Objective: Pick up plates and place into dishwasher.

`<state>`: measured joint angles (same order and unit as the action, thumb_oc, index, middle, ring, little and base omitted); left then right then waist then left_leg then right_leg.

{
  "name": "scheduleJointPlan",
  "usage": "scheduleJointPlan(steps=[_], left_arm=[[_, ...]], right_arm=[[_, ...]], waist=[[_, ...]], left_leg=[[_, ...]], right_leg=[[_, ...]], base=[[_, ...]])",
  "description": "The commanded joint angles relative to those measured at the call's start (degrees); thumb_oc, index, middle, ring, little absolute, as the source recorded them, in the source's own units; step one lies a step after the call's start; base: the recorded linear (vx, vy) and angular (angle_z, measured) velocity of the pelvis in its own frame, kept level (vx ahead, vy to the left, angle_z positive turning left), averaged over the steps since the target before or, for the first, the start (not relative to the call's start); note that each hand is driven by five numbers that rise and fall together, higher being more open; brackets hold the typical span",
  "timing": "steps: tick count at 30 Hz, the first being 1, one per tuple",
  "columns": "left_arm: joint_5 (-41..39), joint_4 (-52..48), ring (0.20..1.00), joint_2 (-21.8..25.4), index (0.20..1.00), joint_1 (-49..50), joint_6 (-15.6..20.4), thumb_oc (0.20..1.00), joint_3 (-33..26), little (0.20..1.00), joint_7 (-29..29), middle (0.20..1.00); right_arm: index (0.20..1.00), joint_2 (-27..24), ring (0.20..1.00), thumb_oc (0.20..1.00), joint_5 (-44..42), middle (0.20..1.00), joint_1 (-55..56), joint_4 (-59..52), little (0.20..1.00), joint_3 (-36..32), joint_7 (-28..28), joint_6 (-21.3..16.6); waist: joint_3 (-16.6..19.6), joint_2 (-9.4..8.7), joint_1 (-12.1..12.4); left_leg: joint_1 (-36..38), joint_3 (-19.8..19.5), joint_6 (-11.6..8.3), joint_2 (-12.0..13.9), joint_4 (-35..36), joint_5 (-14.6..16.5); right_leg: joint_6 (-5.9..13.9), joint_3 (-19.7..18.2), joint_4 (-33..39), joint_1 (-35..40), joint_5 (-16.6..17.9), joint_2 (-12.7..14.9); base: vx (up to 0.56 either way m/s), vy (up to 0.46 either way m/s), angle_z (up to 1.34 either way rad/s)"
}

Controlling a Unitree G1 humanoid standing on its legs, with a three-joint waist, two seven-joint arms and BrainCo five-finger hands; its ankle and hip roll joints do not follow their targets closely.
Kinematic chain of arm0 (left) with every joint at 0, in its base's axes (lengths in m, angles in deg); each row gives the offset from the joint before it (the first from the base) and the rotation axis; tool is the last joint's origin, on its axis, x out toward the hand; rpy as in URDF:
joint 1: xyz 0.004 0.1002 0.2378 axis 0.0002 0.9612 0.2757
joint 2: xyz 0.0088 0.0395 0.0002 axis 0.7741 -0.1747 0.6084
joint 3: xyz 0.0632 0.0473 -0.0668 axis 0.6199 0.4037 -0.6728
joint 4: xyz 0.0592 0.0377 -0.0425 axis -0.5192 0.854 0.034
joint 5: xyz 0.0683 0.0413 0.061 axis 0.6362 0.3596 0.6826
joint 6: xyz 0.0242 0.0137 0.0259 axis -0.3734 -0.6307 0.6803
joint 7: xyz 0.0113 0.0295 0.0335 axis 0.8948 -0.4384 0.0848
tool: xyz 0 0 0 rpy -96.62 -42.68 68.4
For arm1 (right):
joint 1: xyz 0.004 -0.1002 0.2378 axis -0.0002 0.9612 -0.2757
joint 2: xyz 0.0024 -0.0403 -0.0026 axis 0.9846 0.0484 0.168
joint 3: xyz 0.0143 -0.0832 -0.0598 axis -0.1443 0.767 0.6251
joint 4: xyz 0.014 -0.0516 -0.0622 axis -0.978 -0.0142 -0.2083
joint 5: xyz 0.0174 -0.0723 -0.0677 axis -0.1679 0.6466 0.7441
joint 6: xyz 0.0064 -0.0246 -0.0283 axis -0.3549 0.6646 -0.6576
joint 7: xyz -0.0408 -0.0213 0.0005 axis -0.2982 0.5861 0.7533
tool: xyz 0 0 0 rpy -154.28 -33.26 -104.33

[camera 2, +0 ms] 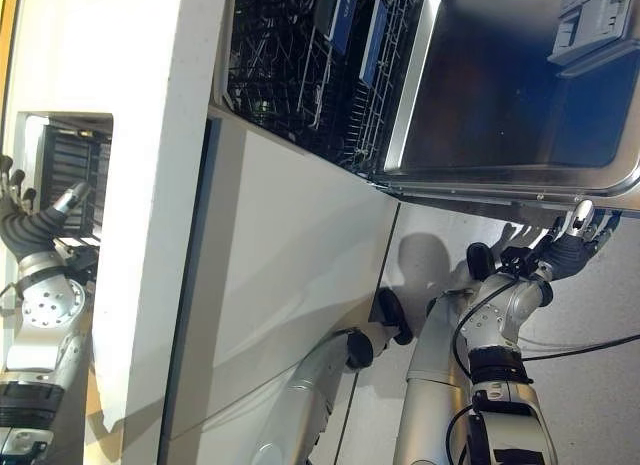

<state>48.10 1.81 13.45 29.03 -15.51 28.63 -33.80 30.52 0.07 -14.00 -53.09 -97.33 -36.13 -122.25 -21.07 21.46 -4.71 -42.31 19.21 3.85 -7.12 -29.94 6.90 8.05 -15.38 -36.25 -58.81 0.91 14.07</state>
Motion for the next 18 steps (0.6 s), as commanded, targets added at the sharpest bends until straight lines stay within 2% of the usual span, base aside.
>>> scheduleJointPlan(steps=[1, 2, 3, 5, 7, 8, 10, 13, 17, 18], left_arm=[[4.99, -7.59, 1.0, -8.31, 1.0, -2.3, 0.16, 1.0, 12.22, 1.0, 0.73, 1.0], [4.89, -7.21, 1.0, -8.16, 1.0, -2.94, 0.14, 1.0, 12.57, 1.0, 0.18, 1.0], [4.81, -7.01, 1.0, -7.97, 1.0, -3.01, 0.2, 1.0, 13.09, 1.0, -0.19, 1.0], [4.4, -7.22, 1.0, -7.21, 1.0, -3.64, -0.01, 1.0, 13.94, 1.0, -1.19, 1.0], [4.41, -7.47, 1.0, -6.91, 1.0, -3.62, 0.42, 1.0, 14.58, 1.0, -1.38, 1.0], [4.46, -7.74, 1.0, -6.83, 1.0, -3.51, 0.54, 1.0, 14.67, 1.0, -1.24, 1.0], [4.35, -9.2, 1.0, -6.43, 1.0, -3.19, 0.01, 1.0, 14.66, 1.0, -0.94, 1.0], [4.17, -10.71, 1.0, -6.36, 1.0, -2.07, 0.45, 1.0, 14.21, 1.0, -0.3, 1.0], [4.21, -12.34, 1.0, -6.56, 1.0, -1.13, 0.56, 1.0, 13.39, 1.0, 0.98, 1.0], [4.0, -12.57, 1.0, -6.56, 1.0, -1.18, 0.53, 1.0, 12.97, 1.0, 1.45, 1.0]], right_arm=[[1.0, -7.1, 1.0, 1.0, -1.92, 1.0, -9.08, -2.53, 1.0, 0.6, 2.97, -2.03], [1.0, -7.55, 1.0, 1.0, -3.32, 1.0, -10.03, -1.8, 1.0, -0.27, 5.03, -2.79], [1.0, -8.13, 1.0, 1.0, -3.28, 1.0, -10.49, -0.95, 1.0, -1.14, 7.08, -3.31], [1.0, -9.48, 1.0, 1.0, -2.1, 1.0, -12.68, 0.84, 1.0, -2.53, 13.61, -3.8], [1.0, -10.54, 1.0, 1.0, -0.18, 1.0, -15.03, 2.34, 1.0, -3.72, 20.37, -3.62], [1.0, -11.22, 1.0, 1.0, 0.66, 1.0, -16.19, 2.66, 1.0, -4.04, 21.92, -3.04], [1.0, -12.81, 1.0, 1.0, 3.48, 1.0, -18.29, 3.84, 1.0, -4.62, 25.53, -1.9], [1.0, -14.36, 1.0, 1.0, 3.18, 1.0, -20.15, 4.33, 1.0, -4.46, 22.52, 0.76], [1.0, -14.9, 1.0, 1.0, -0.87, 1.0, -20.04, 1.99, 1.0, -1.95, 8.68, 5.29], [1.0, -14.56, 1.0, 1.0, -3.91, 1.0, -19.39, 0.22, 1.0, -0.55, 0.75, 7.39]], waist=[[-8.72, 8.33, -4.2], [-8.72, 8.33, -4.32], [-8.72, 8.33, -4.26], [-8.72, 8.33, -3.92], [-8.72, 8.33, -3.41], [-8.72, 8.33, -3.21], [-8.72, 8.33, -2.44], [-8.72, 8.33, -1.51], [-8.72, 8.33, -0.89], [-8.72, 8.33, -0.79]], left_leg=[[-1.31, -5.79, -3.67, -0.33, -3.05, 0.8], [-2.16, -5.35, -3.39, -0.23, -2.54, -0.65], [-1.16, -5.93, -3.75, -0.37, -2.91, 0.69], [-0.87, -6.12, -3.7, -0.72, -2.4, 0.46], [-0.65, -6.23, -3.68, -0.99, -2.22, 0.45], [-1.18, -5.79, -3.42, -0.96, -1.71, -0.67], [-0.99, -6.0, -3.32, -1.23, -1.41, -0.78], [-0.8, -6.33, -3.38, -1.35, -1.17, -0.86], [-0.98, -7.18, -3.44, -1.26, -1.34, -0.76], [-1.26, -7.4, -3.42, -1.14, -1.51, -0.78]], right_leg=[[-4.81, 2.99, -7.64, 1.51, -8.53, -0.77], [-5.02, 3.26, -7.1, 0.59, -6.84, -0.67], [-4.71, 3.07, -7.64, 1.56, -8.46, -0.75], [-4.58, 3.01, -7.21, 1.81, -8.23, -0.59], [-4.44, 2.99, -7.17, 1.99, -8.31, -0.35], [-4.62, 3.22, -6.67, 1.35, -6.95, -0.1], [-4.61, 3.56, -6.24, 1.63, -6.79, 0.41], [-4.46, 4.19, -5.78, 2.01, -6.93, 1.01], [-4.56, 5.16, -4.98, 2.38, -6.94, 1.29], [-4.65, 5.52, -4.74, 2.25, -6.79, 1.23]], base=[[-0.08, -0.029, 0.1], [0.06, -0.016, 0.08], [-0.02, -0.012, 0.05], [0.03, -0.003, 0.0], [-0.04, -0.017, 0.01], [-0.09, -0.038, 0.02], [-0.04, -0.015, 0.02], [0.0, 0.0, 0.0], [0.0, -0.01, 0.05], [0.0, 0.0, 0.0]])
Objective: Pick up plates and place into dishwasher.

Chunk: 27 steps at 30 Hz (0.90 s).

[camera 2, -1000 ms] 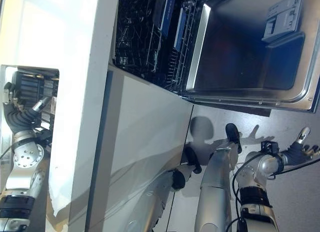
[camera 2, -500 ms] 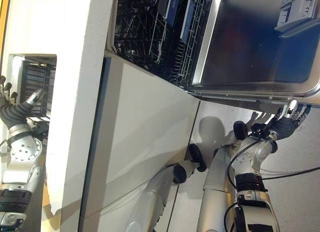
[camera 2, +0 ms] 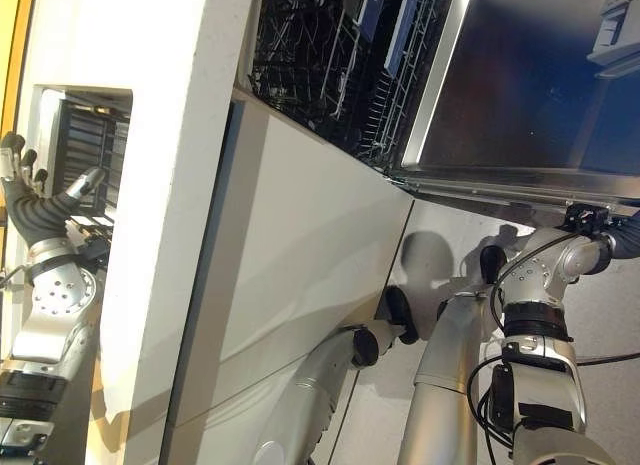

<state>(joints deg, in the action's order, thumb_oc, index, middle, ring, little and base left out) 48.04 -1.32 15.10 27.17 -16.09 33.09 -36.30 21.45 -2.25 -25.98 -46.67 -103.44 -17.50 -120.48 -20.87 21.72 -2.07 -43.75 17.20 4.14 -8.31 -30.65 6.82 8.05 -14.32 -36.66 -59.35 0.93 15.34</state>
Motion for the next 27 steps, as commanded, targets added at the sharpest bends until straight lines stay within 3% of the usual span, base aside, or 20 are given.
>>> scheduleJointPlan(steps=[1, 3, 6, 9, 11, 12, 15, 27], left_arm=[[3.98, -9.53, 1.0, -8.2, 1.0, 0.67, 1.06, 1.0, 8.23, 1.0, 4.08, 1.0], [3.57, -9.54, 1.0, -8.0, 1.0, 0.24, 0.58, 1.0, 7.39, 1.0, 4.29, 1.0], [2.72, -8.39, 1.0, -7.13, 1.0, -0.1, 1.0, 1.0, 5.95, 1.0, 5.39, 1.0], [0.97, -7.71, 1.0, -5.92, 1.0, -1.01, 0.16, 1.0, 4.19, 1.0, 7.23, 1.0], [0.33, -7.72, 1.0, -5.62, 1.0, -0.89, -0.14, 1.0, 3.73, 1.0, 8.03, 1.0], [-0.06, -7.8, 1.0, -5.5, 1.0, -0.83, -0.31, 1.0, 2.93, 1.0, 8.62, 1.0], [-1.35, -7.48, 1.0, -5.37, 1.0, -0.53, -0.4, 1.0, 1.47, 1.0, 9.98, 1.0], [-6.85, -4.67, 1.0, -4.67, 1.0, 1.79, -1.56, 1.0, -4.69, 1.0, 17.41, 1.0]], right_arm=[[1.0, -5.38, 1.0, 1.0, -3.45, 1.0, -6.85, -7.19, 1.0, 6.42, -22.96, 7.33], [1.0, -4.84, 1.0, 1.0, -6.64, 1.0, -4.8, -10.37, 1.0, 9.2, -34.55, 11.36], [1.0, -3.99, 1.0, 1.0, -8.29, 1.0, -1.32, -15.58, 1.0, 12.95, -46.46, 15.89], [1.0, -3.98, 1.0, 1.0, -6.43, 1.0, 1.13, -20.74, 1.0, 16.12, -52.61, 19.16], [1.0, -4.12, 1.0, 1.0, -4.89, 1.0, 1.93, -22.95, 1.0, 17.3, -53.78, 19.54], [1.0, -4.2, 1.0, 1.0, -3.42, 1.0, 2.4, -25.46, 1.0, 18.0, -54.05, 20.07], [1.0, -4.54, 1.0, 1.0, -0.14, 1.0, 3.09, -30.69, 1.0, 19.84, -54.42, 20.49], [1.0, -3.11, 1.0, 1.0, 7.26, 1.0, 2.64, -41.35, 1.0, 21.58, -55.43, 23.51]], waist=[[-8.93, 8.07, -3.5], [-8.93, 7.71, -3.73], [-8.93, 6.64, -4.21], [-8.93, 5.41, -4.61], [-8.93, 4.94, -4.55], [-8.93, 4.6, -4.69], [-8.93, 3.44, -4.65], [-8.78, -1.97, -3.22]], left_leg=[[-0.03, -5.56, -3.69, 0.14, -0.92, -0.71], [-0.38, -5.89, -3.77, 0.38, -0.96, -0.86], [-0.67, -5.92, -3.9, 0.76, -1.09, -0.95], [-0.18, -5.96, -4.12, 1.14, -0.55, -1.4], [1.46, -6.57, -4.47, 1.06, -0.48, -0.2], [1.09, -6.3, -4.22, 1.16, 0.41, -1.88], [3.52, -6.82, -4.44, 1.04, 1.89, -2.41], [17.08, -10.33, -4.74, 0.96, 5.94, -1.92]], right_leg=[[-4.69, 4.75, -4.08, 2.75, -6.68, -0.11], [-4.73, 5.14, -3.48, 2.56, -6.32, -0.41], [-4.68, 5.35, -3.17, 2.44, -6.2, -0.91], [-4.58, 5.66, -2.06, 3.23, -5.73, -1.41], [-4.25, 5.66, -1.96, 4.94, -7.25, -1.63], [-4.45, 6.03, -0.71, 4.72, -5.26, -1.66], [-4.41, 6.81, 1.77, 7.77, -4.58, -1.71], [-4.0, 10.49, 10.92, 25.29, -2.31, 0.0]], base=[[0.0, 0.0, 0.0], [0.0, 0.0, 0.0], [0.0, 0.0, 0.0], [0.03, 0.005, 0.0], [0.07, 0.029, -0.01], [-0.03, 0.048, 0.02], [0.04, 0.065, 0.02], [0.08, 0.06, 0.04]])
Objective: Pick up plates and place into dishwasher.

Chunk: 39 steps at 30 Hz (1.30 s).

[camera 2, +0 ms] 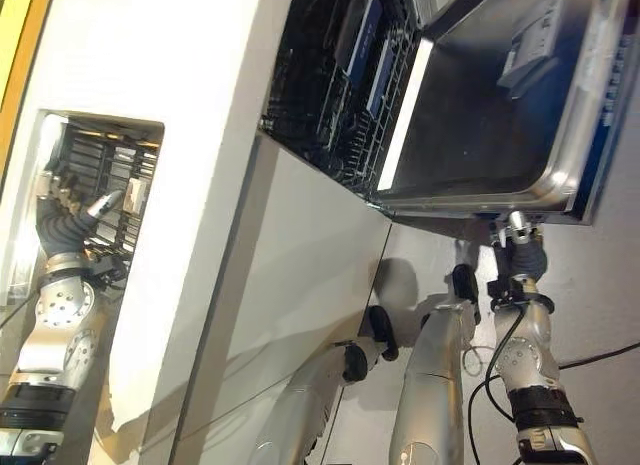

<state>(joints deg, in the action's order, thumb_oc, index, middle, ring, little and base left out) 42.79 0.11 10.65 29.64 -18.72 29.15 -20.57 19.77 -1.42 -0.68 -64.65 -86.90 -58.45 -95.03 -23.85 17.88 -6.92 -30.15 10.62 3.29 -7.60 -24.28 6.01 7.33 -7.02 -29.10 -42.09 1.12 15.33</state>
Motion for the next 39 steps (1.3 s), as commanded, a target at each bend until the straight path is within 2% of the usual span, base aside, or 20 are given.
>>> scheduleJointPlan(steps=[1, 6, 9, 16, 21, 26, 30, 33, 36, 39], left_arm=[[-1.49, -6.12, 1.0, -0.33, 1.0, -0.28, 0.8, 1.0, -1.09, 1.0, 2.29, 1.0], [-0.51, -6.11, 1.0, -0.33, 1.0, -0.2, -0.27, 1.0, -1.57, 1.0, 3.39, 1.0], [0.48, -6.15, 1.0, -0.12, 1.0, -0.19, -0.74, 1.0, -1.87, 1.0, 4.02, 1.0], [3.84, -6.11, 1.0, 1.28, 1.0, -0.98, -1.18, 1.0, -3.0, 1.0, 7.21, 1.0], [5.66, -5.57, 1.0, 2.1, 1.0, -2.19, -1.95, 1.0, -3.16, 1.0, 9.02, 1.0], [7.2, -5.41, 1.0, 1.79, 1.0, -3.05, -2.76, 1.0, -3.4, 1.0, 10.18, 1.0], [7.65, -5.34, 1.0, 1.01, 1.0, -2.49, -2.47, 1.0, -3.63, 1.0, 10.34, 1.0], [8.22, -5.7, 1.0, -0.42, 1.0, -1.18, -2.23, 1.0, -3.82, 1.0, 9.88, 1.0], [8.86, -6.91, 1.0, -1.82, 1.0, 1.82, -1.59, 1.0, -4.34, 1.0, 9.58, 1.0], [9.97, -9.19, 1.0, -3.91, 1.0, 4.86, -1.6, 1.0, -5.44, 1.0, 9.06, 1.0]], right_arm=[[1.0, -0.65, 1.0, 1.0, 7.2, 1.0, -21.97, -24.02, 1.0, 5.3, -14.91, -1.62], [1.0, 2.18, 1.0, 1.0, 9.05, 1.0, -20.39, -25.14, 1.0, 6.5, -15.42, -1.15], [1.0, 4.31, 1.0, 1.0, 9.14, 1.0, -19.08, -24.76, 1.0, 6.67, -16.31, -1.66], [1.0, 8.93, 1.0, 1.0, 9.17, 1.0, -15.04, -24.58, 1.0, 7.94, -16.1, -6.47], [1.0, 11.72, 1.0, 1.0, 9.48, 1.0, -13.1, -23.91, 1.0, 9.21, -13.87, -8.95], [1.0, 12.53, 1.0, 1.0, 10.03, 1.0, -9.85, -23.4, 1.0, 8.47, -12.5, -9.51], [1.0, 11.86, 1.0, 1.0, 11.7, 1.0, -6.77, -23.37, 1.0, 7.79, -9.58, -7.88], [1.0, 10.94, 1.0, 1.0, 13.57, 1.0, -3.32, -22.17, 1.0, 6.67, -5.82, -4.55], [1.0, 10.57, 1.0, 1.0, 16.0, 1.0, 2.38, -21.06, 1.0, 5.97, -3.08, -3.55], [1.0, 10.84, 1.0, 1.0, 21.53, 1.0, 8.07, -20.67, 1.0, 4.31, 2.66, -1.97]], waist=[[-4.83, 1.01, 2.36], [-2.4, -2.01, 4.65], [-0.66, -4.42, 6.52], [2.87, -10.67, 10.02], [4.79, -13.62, 11.23], [6.05, -14.54, 10.99], [6.94, -14.51, 9.85], [7.76, -14.39, 8.48], [8.73, -14.39, 7.28], [9.96, -14.65, 5.25]], left_leg=[[4.36, -4.26, -3.84, 0.3, -0.02, -1.06], [6.78, -5.92, -3.61, 0.4, 1.93, -1.79], [8.87, -7.36, -3.59, 0.45, 3.11, -1.81], [11.48, -9.64, -3.59, 1.76, 5.86, -2.99], [13.4, -10.55, -3.55, 3.03, 8.32, -3.78], [14.88, -10.6, -3.38, 3.8, 11.04, -4.92], [16.21, -10.26, -3.39, 4.17, 13.51, -5.82], [17.28, -9.44, -3.41, 4.38, 14.9, -6.19], [18.84, -8.58, -3.39, 4.54, 16.52, -6.52], [20.71, -7.5, -3.36, 4.65, 18.42, -6.74]], right_leg=[[-3.09, 3.64, 4.29, 9.52, -2.28, 0.21], [-2.55, 6.14, 8.16, 14.36, -0.71, 0.89], [-2.26, 8.51, 10.52, 18.58, -0.4, 1.18], [-2.18, 12.97, 16.91, 26.33, 2.01, 0.03], [-1.99, 14.4, 20.62, 30.07, 3.05, -1.57], [-1.97, 14.48, 22.13, 31.14, 3.58, -2.75], [-1.81, 13.6, 23.26, 31.57, 3.79, -3.26], [-1.67, 12.41, 23.75, 31.57, 3.91, -3.54], [-1.4, 11.38, 24.65, 32.19, 4.2, -3.71], [-1.08, 10.0, 25.89, 32.9, 4.6, -3.91]], base=[[0.08, -0.016, 0.18], [0.07, -0.059, 0.28], [0.07, -0.116, 0.35], [0.05, -0.223, 0.48], [0.03, -0.184, 0.28], [-0.02, -0.076, 0.01], [-0.04, 0.005, -0.03], [-0.02, 0.05, -0.1], [0.0, 0.071, -0.21], [0.0, 0.084, -0.21]])
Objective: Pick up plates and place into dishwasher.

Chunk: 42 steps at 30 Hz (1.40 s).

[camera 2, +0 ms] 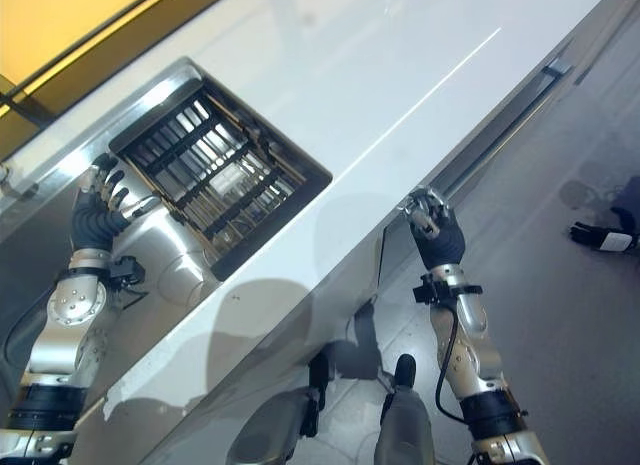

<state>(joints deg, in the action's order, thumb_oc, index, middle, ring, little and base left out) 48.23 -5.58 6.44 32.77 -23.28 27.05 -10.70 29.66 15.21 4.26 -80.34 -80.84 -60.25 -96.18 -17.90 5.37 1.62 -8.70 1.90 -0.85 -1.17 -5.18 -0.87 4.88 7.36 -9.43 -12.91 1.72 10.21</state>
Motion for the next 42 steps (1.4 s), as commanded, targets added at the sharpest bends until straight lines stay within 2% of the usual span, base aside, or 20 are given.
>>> scheduleJointPlan(steps=[1, 6, 10, 13, 16, 21, 23, 26, 28, 31, 33, 37, 39, 42], left_arm=[[4.54, -4.15, 1.0, -0.13, 1.0, 2.7, 2.81, 1.0, -3.89, 1.0, -0.69, 1.0], [3.93, -6.01, 1.0, -1.32, 1.0, 6.3, 2.27, 1.0, -5.85, 1.0, -0.05, 1.0], [4.03, -6.98, 1.0, -2.16, 1.0, 7.58, 1.59, 1.0, -6.42, 1.0, 0.68, 1.0], [3.37, -7.52, 1.0, -2.58, 1.0, 7.78, 1.34, 1.0, -6.65, 1.0, 1.39, 1.0], [2.52, -8.13, 1.0, -2.81, 1.0, 7.84, 0.82, 1.0, -6.42, 1.0, 2.55, 1.0], [4.44, -8.89, 1.0, -4.63, 1.0, 7.03, 0.34, 1.0, -4.04, 1.0, 3.07, 1.0], [3.85, -8.61, 1.0, -5.56, 1.0, 6.57, 1.04, 1.0, -2.88, 1.0, 4.51, 1.0], [3.24, -9.35, 1.0, -5.98, 1.0, 5.66, 1.75, 1.0, -1.13, 1.0, 7.23, 1.0], [3.05, -9.51, 1.0, -6.42, 1.0, 3.95, 2.01, 1.0, 1.41, 1.0, 7.66, 1.0], [1.97, -10.04, 1.0, -6.72, 1.0, 2.34, 1.21, 1.0, 4.23, 1.0, 7.65, 1.0], [1.3, -9.86, 1.0, -7.23, 1.0, 2.0, 1.5, 1.0, 4.56, 1.0, 7.74, 1.0], [-1.6, -11.41, 1.0, -7.48, 1.0, 4.53, 1.71, 1.0, 4.4, 1.0, 7.8, 1.0], [-1.56, -11.9, 1.0, -7.38, 1.0, 5.07, 2.24, 1.0, 4.45, 1.0, 8.78, 1.0], [-3.32, -11.59, 1.0, -7.75, 1.0, 4.77, 2.31, 1.0, 4.41, 1.0, 9.75, 1.0]], right_arm=[[1.0, 0.72, 1.0, 1.0, 6.81, 1.0, 4.67, -4.99, 1.0, -2.89, 6.58, -0.11], [1.0, -0.05, 1.0, 1.0, 11.47, 1.0, 10.54, -6.96, 1.0, -7.95, 13.04, 0.89], [1.0, -0.57, 1.0, 1.0, 14.02, 1.0, 12.58, -9.94, 1.0, -10.35, 16.35, 0.63], [1.0, -0.96, 1.0, 1.0, 16.47, 1.0, 11.99, -11.32, 1.0, -10.61, 15.94, 0.44], [1.0, -1.87, 1.0, 1.0, 19.3, 1.0, 10.17, -13.82, 1.0, -9.7, 13.02, 0.2], [1.0, -3.69, 1.0, 1.0, 20.26, 1.0, 7.66, -17.25, 1.0, -6.23, 8.51, -0.24], [1.0, -4.71, 1.0, 1.0, 19.74, 1.0, 7.37, -18.63, 1.0, -4.69, 7.61, -0.84], [1.0, -6.27, 1.0, 1.0, 20.18, 1.0, 7.11, -20.42, 1.0, -3.94, 8.65, -1.13], [1.0, -7.17, 1.0, 1.0, 19.53, 1.0, 5.59, -20.76, 1.0, -2.88, 8.11, -0.98], [1.0, -7.07, 1.0, 1.0, 20.45, 1.0, 2.36, -20.94, 1.0, -0.98, 9.88, 0.98], [1.0, -6.87, 1.0, 1.0, 19.96, 1.0, 0.15, -19.78, 1.0, 0.0, 9.49, 2.63], [1.0, -7.2, 1.0, 1.0, 19.79, 1.0, -2.16, -18.1, 1.0, 3.22, 9.24, 4.48], [1.0, -7.21, 1.0, 1.0, 20.66, 1.0, -3.51, -17.14, 1.0, 5.56, 10.78, 5.69], [1.0, -7.18, 1.0, 1.0, 21.62, 1.0, -5.21, -15.7, 1.0, 7.86, 12.47, 6.22]], waist=[[4.44, -2.18, -3.95], [6.38, -2.48, -6.35], [8.47, -2.69, -7.13], [9.78, -2.63, -6.78], [11.4, -2.77, -5.6], [13.45, -4.14, -3.32], [14.21, -5.22, -2.53], [15.18, -6.49, -1.61], [15.37, -7.1, -1.03], [15.42, -7.33, -0.03], [15.71, -7.83, 1.29], [16.01, -8.43, 4.84], [15.56, -8.6, 6.69], [14.61, -8.35, 8.08]], left_leg=[[0.02, 1.63, 0.77, -1.75, -0.1, 0.2], [2.53, 3.24, 0.8, -1.78, 0.59, 1.12], [4.65, 3.61, 0.89, -2.03, 1.45, 1.68], [6.21, 2.86, 1.01, -2.32, 2.37, 1.87], [7.81, 1.34, 1.33, -2.5, 3.61, 1.76], [8.8, -2.48, 2.28, -2.78, 3.6, 1.46], [8.42, -5.48, 2.56, -3.38, 2.62, 1.14], [8.06, -9.92, 2.53, -4.16, 1.95, 1.51], [7.71, -13.09, 2.17, -4.14, 2.09, 1.41], [7.61, -16.56, 1.34, -3.05, 2.76, 1.08], [7.08, -17.82, 0.64, -2.41, 2.91, 0.29], [5.94, -18.97, -1.35, 0.54, 2.88, -1.65], [5.16, -19.48, -2.43, 1.98, 2.56, -2.28], [3.21, -19.38, -3.37, 2.64, 1.52, -3.97]], right_leg=[[1.49, -4.9, 6.61, 4.02, 4.1, 1.15], [2.04, -6.83, 7.67, 5.17, 4.37, 1.04], [2.47, -7.88, 8.73, 6.49, 4.75, 1.09], [2.75, -8.04, 9.49, 7.79, 4.93, 1.17], [2.67, -7.52, 9.0, 9.19, 4.32, 0.86], [1.58, -7.06, 2.81, 10.05, 1.27, -1.35], [1.15, -8.74, 2.3, 10.53, 0.66, -3.0], [0.94, -11.54, 5.19, 12.0, 0.61, -3.72], [1.22, -14.61, 7.4, 12.44, 1.51, -3.84], [1.39, -16.49, 7.22, 12.35, 1.25, -4.48], [1.12, -14.31, 7.7, 12.78, 1.24, -4.42], [-0.22, -9.1, 9.56, 14.33, 1.0, -5.02], [-1.15, -6.57, 10.37, 15.33, 0.4, -5.58], [-2.06, -3.95, 10.62, 15.94, 0.05, -6.13]], base=[[0.01, 0.095, -0.24], [0.03, 0.097, -0.32], [0.04, 0.066, -0.31], [0.05, 0.06, -0.14], [0.05, 0.06, -0.04], [0.07, 0.009, 0.2], [0.1, -0.09, 0.75], [0.12, -0.152, 1.28], [0.1, -0.204, 1.42], [0.09, -0.22, 1.29], [0.02, -0.241, 0.99], [0.04, -0.277, 0.72], [0.03, -0.268, 0.5], [-0.05, -0.164, 0.5]])
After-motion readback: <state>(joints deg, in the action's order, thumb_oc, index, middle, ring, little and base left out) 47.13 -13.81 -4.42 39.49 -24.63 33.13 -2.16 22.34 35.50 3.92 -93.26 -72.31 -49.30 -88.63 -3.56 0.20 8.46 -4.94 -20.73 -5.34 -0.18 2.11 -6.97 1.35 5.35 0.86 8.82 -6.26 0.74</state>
